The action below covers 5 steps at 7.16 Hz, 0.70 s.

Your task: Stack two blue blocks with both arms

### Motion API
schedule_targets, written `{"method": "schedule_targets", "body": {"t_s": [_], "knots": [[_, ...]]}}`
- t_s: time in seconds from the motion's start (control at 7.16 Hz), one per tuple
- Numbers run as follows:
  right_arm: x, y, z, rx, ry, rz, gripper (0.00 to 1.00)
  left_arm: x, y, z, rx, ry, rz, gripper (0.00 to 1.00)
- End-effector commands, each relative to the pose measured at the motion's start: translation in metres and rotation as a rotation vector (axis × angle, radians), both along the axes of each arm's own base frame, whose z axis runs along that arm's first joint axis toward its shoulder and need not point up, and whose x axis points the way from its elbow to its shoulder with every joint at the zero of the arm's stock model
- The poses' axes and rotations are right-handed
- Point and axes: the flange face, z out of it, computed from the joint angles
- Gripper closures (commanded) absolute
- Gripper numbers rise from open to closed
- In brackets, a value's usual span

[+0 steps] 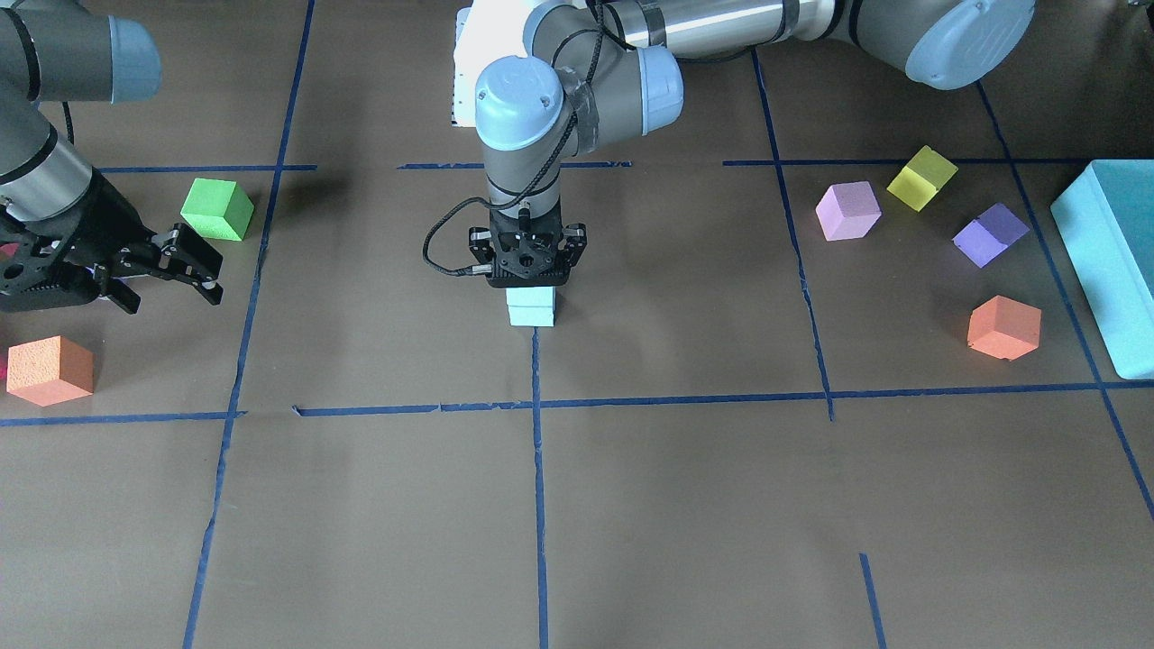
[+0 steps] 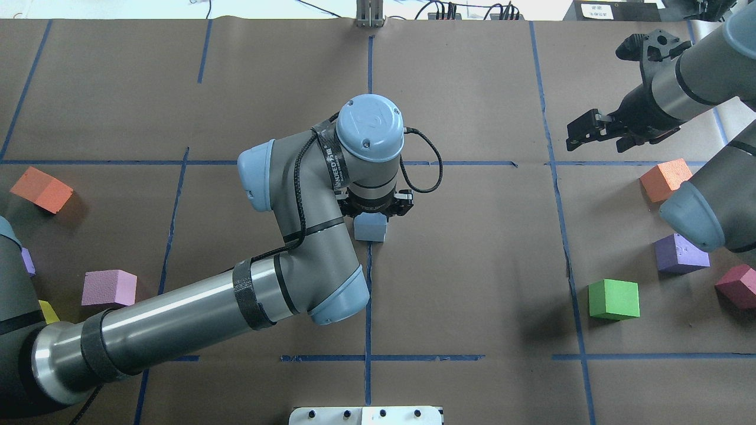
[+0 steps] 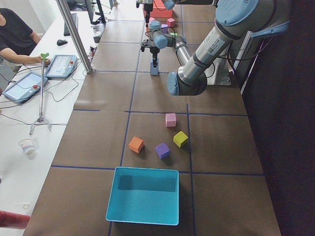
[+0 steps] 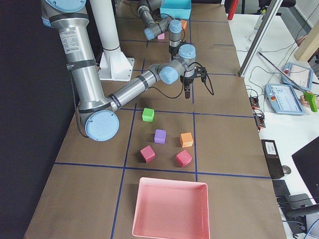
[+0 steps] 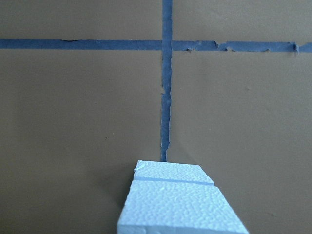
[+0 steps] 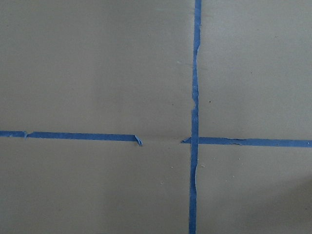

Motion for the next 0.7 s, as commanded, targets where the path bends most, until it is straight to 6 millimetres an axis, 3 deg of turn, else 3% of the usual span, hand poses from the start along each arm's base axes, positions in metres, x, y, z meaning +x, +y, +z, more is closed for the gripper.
{"method": "schedule_targets", "body": {"t_s": [0.0,0.14,0.28,0.42,0.56], "knots": [[0.0004,-0.0004,0.0003,-0.001,0.0,0.001,0.0,0.0004,0.0003,0.0032,-0.001,-0.004,0.001,0.58],[-0.0004,0.0,0.0003,-0.001,0.0,0.0,0.0,0.0004,0.0002,0.0032,0.001,-0.004,0.001,0.41],[-0.0004,0.0,0.0003,-0.001,0.0,0.0,0.0,-0.0003,0.0006,0.002,0.003,-0.002,0.001,0.11],[-0.0007,-0.0006,0.0018,-0.003,0.003,0.001,0.0,-0.0007,0.0008,0.0013,0.004,0.0,0.001,0.0],[-0.0008,-0.0009,0.0025,-0.004,0.004,0.001,0.0,-0.0039,0.0012,-0.0007,0.008,0.006,0.001,0.0]]}}
